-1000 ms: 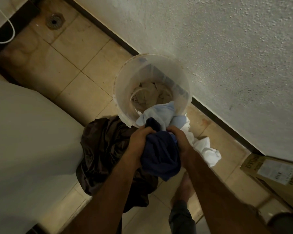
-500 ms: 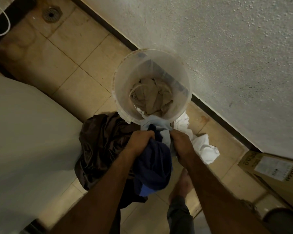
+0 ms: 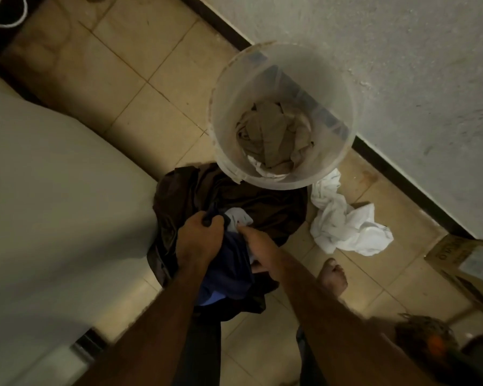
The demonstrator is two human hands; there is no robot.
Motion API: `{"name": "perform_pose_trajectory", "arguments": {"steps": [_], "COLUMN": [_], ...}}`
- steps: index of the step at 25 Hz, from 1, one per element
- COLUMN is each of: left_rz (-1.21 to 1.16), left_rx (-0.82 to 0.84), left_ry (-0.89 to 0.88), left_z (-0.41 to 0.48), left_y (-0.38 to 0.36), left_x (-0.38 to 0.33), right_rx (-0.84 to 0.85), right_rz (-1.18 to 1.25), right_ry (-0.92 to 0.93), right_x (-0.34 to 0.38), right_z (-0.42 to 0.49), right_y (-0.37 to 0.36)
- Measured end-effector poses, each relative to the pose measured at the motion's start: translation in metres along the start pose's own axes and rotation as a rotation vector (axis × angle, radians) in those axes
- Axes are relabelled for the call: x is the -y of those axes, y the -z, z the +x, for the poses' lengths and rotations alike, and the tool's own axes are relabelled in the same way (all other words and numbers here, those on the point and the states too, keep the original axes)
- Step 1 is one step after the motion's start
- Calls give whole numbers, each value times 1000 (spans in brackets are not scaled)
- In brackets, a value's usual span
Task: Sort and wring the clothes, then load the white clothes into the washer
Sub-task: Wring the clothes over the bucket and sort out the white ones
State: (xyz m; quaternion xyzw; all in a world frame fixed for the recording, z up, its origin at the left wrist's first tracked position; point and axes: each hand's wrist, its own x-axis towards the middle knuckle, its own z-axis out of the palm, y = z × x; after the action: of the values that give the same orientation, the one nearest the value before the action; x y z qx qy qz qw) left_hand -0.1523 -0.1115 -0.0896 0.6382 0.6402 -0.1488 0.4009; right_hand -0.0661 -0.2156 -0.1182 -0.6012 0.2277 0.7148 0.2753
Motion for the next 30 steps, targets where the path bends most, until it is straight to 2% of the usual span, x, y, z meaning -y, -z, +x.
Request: {"name": "perform_pose_trajectory", "arguments": {"steps": [3,6,10,12,13,15,18,22,24,25,26,28,29,30], "left_rz": [110,316,481,471,443,373,306,351,395,407,414,435,449,457], "left_rx": [-121,-221,-245,-213,-184,-115,-59,0,64,96,117,107,86,61], "left_ry": [-124,-253,-139,-41,8,66,125,128,131,137,140,123,109,97], "left_z": [15,24,20,11,9,11,21,45,63,73,81,95,99,101], "left_y": [-2,-8,-22,-29,-33,-45,-69,-106,-120,-126,-131,-137,-139,-138], "left_x": [29,63,92,88,86,85,81,70,66,66,65,70,72,73], "right_rx": [-39,-97,-242,-228,-244,-397,-587,-813,-921,-960,-940,-703,-547,-408], "right_rz": [-59,-270,-816,-952,-943,-863,-770,-786,-841,-874,-928,-1132,-1279,-1417], "right_ry": [140,303,652,627,596,652,851,1179,1211,1171,1115,1021,911,726], "right_x": [-6,-15,-40,-44,-45,-43,-19,45,84,102,119,151,162,170], "right_z": [35,59,71,65,62,48,29,10,19,38,58,106,128,147], "right_y": [-29,-52,-55,-50,-49,-41,-22,26,53,69,81,99,104,106]}}
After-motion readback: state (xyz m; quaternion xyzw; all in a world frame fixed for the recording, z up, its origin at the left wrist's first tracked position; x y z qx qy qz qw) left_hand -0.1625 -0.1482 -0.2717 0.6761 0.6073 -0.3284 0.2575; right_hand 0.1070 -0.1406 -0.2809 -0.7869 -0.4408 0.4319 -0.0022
